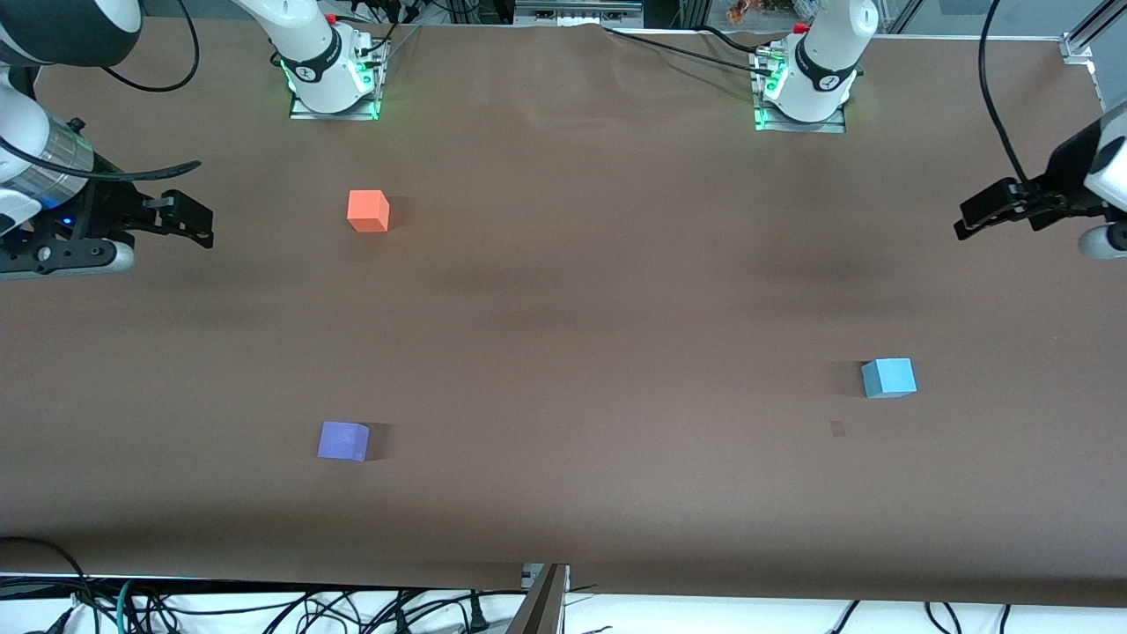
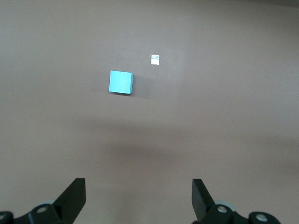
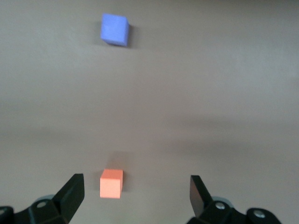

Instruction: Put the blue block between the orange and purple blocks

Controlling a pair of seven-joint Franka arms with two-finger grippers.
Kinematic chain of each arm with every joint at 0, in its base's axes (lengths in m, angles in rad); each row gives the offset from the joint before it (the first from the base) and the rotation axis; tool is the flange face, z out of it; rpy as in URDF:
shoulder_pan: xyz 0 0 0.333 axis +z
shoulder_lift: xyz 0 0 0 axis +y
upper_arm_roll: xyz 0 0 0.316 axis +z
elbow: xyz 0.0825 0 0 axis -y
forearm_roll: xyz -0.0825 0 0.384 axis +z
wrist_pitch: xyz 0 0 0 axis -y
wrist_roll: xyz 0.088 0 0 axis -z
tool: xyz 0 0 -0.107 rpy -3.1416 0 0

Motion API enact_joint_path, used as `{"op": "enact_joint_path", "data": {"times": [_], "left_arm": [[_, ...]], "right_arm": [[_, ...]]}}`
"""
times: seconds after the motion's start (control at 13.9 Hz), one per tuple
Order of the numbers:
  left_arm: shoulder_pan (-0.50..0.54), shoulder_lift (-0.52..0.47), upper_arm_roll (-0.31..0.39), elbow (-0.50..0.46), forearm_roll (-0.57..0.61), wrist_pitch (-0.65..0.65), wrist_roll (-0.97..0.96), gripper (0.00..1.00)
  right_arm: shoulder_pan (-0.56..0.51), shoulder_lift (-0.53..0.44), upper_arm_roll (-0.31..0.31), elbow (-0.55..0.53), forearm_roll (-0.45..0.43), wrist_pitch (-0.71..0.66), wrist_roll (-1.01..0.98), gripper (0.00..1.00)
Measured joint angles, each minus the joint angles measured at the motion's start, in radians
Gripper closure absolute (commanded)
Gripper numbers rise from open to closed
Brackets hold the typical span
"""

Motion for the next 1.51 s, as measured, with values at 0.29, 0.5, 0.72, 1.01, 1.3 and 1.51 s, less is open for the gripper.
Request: {"op": "enact_joint_path", "data": {"times": [0.29,0.5,0.72,1.01,1.3,1.51], "left_arm": [[0.002,-0.001,0.000,0.000,0.005,0.000,0.000,0.00],[0.002,-0.001,0.000,0.001,0.005,0.000,0.000,0.00],[0.005,-0.001,0.001,0.000,0.006,-0.003,0.000,0.00],[0.010,-0.001,0.006,0.000,0.007,-0.011,0.000,0.00],[0.010,-0.001,0.010,0.000,0.007,-0.011,0.000,0.00],[0.010,-0.001,0.011,0.000,0.007,-0.011,0.000,0.00]], "right_arm": [[-0.041,-0.008,-0.001,-0.003,0.000,-0.074,0.000,0.00],[-0.046,-0.009,0.000,-0.015,0.000,-0.080,0.000,0.00],[-0.046,-0.009,0.003,-0.015,0.000,-0.080,0.000,0.00],[-0.045,-0.009,0.007,-0.015,0.000,-0.079,0.000,0.00],[-0.046,-0.009,0.007,-0.015,0.000,-0.076,0.000,0.00],[-0.046,-0.009,0.007,-0.014,0.000,-0.072,0.000,0.00]]}}
